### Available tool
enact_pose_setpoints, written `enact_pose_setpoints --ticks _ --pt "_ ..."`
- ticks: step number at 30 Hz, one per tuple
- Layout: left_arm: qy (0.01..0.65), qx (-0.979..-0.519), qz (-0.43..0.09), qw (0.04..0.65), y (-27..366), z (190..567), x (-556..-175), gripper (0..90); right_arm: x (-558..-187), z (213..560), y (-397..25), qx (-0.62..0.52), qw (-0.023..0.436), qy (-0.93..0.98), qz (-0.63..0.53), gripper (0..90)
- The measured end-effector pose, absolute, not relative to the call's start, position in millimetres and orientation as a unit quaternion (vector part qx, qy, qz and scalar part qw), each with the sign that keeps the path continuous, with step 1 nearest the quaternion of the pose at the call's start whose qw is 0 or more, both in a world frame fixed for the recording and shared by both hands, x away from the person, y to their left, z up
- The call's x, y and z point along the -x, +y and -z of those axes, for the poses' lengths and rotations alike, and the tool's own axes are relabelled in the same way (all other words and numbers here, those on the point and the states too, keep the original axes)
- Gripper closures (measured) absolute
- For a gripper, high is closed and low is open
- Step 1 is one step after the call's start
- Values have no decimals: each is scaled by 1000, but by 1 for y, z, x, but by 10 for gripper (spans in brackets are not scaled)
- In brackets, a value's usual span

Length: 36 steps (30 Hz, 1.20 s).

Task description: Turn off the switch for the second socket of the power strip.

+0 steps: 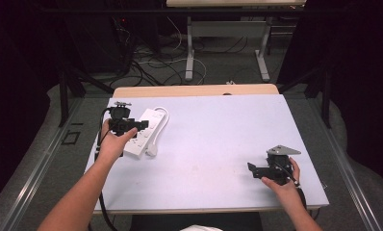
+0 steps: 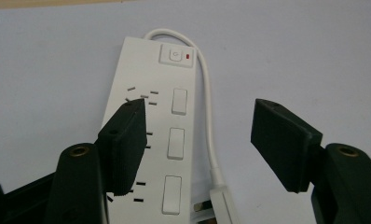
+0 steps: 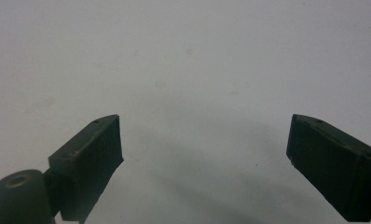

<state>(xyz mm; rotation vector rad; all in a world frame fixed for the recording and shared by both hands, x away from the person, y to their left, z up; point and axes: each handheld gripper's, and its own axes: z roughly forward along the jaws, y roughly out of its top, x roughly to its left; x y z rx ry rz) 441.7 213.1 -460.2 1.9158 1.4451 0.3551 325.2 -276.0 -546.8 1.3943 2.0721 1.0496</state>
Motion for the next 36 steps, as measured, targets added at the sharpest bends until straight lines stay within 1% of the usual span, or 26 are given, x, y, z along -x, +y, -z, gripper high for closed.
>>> enact_pose_setpoints --ticks 9,13,15,16,19,20,21,25,26,29,30,31,33,36 --pt "573 -739 -119 335 213 469 -453 390 -326 547 -276 -501 213 749 -378 102" --pt "581 -735 -110 330 212 473 -457 433 -326 548 -276 -501 212 749 -378 103" --pt "582 -737 -105 328 212 474 -459 439 -326 548 -276 -501 212 749 -378 104" --pt "582 -736 -105 328 211 475 -460 470 -326 548 -276 -500 211 750 -378 105" --pt "584 -738 -99 322 210 476 -462 496 -326 548 -276 -502 209 749 -379 106" --pt "587 -738 -92 320 210 476 -464 533 -326 548 -276 -503 211 749 -376 106" --pt "587 -738 -92 320 210 476 -464 549 -326 548 -276 -503 211 749 -376 106" --pt "589 -739 -85 315 208 480 -467 582 -326 548 -276 -502 208 750 -378 109" --pt "590 -739 -88 314 207 481 -467 611 -326 548 -276 -502 208 750 -378 110" --pt "585 -748 -81 302 206 484 -469 645 -326 548 -276 -502 207 749 -379 111" --pt "588 -744 -86 305 204 486 -469 654 -326 548 -276 -502 207 749 -379 112" --pt "586 -749 -78 298 204 486 -470 663 -326 549 -276 -502 207 750 -378 112" --pt "585 -752 -81 294 202 489 -471 672 -326 549 -276 -502 205 750 -378 112" --pt "589 -752 -87 282 199 492 -471 716 -326 549 -276 -502 204 750 -379 114"
